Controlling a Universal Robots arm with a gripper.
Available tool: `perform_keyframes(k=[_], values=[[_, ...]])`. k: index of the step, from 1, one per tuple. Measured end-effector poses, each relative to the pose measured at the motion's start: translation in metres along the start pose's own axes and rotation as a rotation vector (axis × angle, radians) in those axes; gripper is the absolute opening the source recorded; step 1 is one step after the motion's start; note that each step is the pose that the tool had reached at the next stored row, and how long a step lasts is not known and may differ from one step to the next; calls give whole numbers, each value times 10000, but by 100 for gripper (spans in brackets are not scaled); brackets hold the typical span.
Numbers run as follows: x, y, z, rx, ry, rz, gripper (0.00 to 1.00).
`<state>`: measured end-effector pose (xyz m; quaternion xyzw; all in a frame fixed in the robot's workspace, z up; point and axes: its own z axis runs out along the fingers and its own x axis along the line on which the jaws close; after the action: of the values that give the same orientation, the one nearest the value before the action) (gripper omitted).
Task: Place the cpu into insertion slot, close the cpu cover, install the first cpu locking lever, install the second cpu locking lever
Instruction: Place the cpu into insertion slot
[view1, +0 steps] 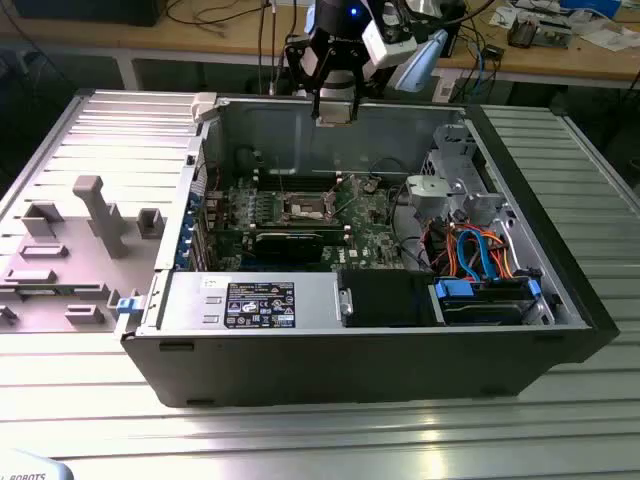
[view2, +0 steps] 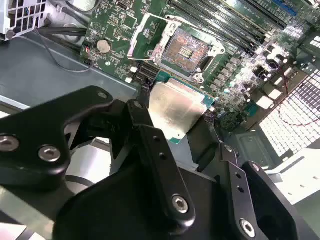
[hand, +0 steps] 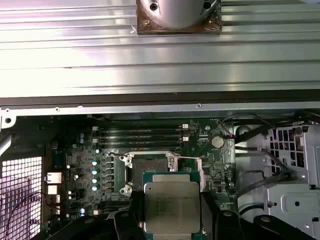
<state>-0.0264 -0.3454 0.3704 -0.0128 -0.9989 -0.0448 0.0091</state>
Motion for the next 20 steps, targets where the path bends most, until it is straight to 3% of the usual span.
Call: perform_keyframes(k=[5, 10, 12, 20], values=[[15, -1, 0, 0, -3, 54, 54], [30, -3, 1, -9, -38, 416, 54], [62, -6, 1, -8, -38, 418, 54], [64, -7, 1, -8, -40, 448, 54]])
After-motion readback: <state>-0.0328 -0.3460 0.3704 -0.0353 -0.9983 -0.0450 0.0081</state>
